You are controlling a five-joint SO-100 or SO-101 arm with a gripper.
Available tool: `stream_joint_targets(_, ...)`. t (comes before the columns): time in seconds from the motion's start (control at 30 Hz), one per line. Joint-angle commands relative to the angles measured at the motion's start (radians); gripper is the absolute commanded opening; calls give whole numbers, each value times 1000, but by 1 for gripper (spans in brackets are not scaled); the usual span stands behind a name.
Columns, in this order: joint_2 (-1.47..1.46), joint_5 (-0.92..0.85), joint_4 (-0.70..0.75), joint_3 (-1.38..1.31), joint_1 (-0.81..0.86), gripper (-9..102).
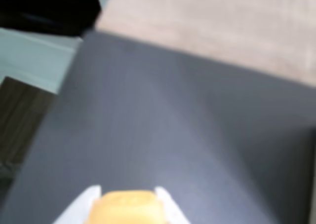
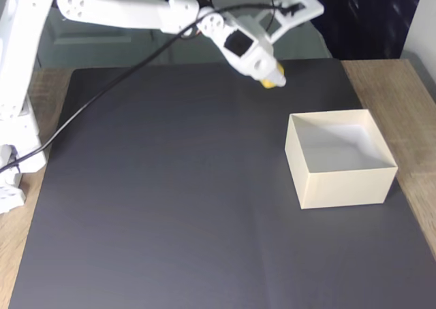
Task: Grasp a cube block and put it in the white box.
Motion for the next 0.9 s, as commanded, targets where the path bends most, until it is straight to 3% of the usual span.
stream_joint_targets(0.0, 132, 11, -6, -40, -23, 0)
stream_joint_targets(0.37, 359, 29, 103, -31, 61, 0)
stream_joint_targets(0.87, 531, 52, 150, 29, 428, 0)
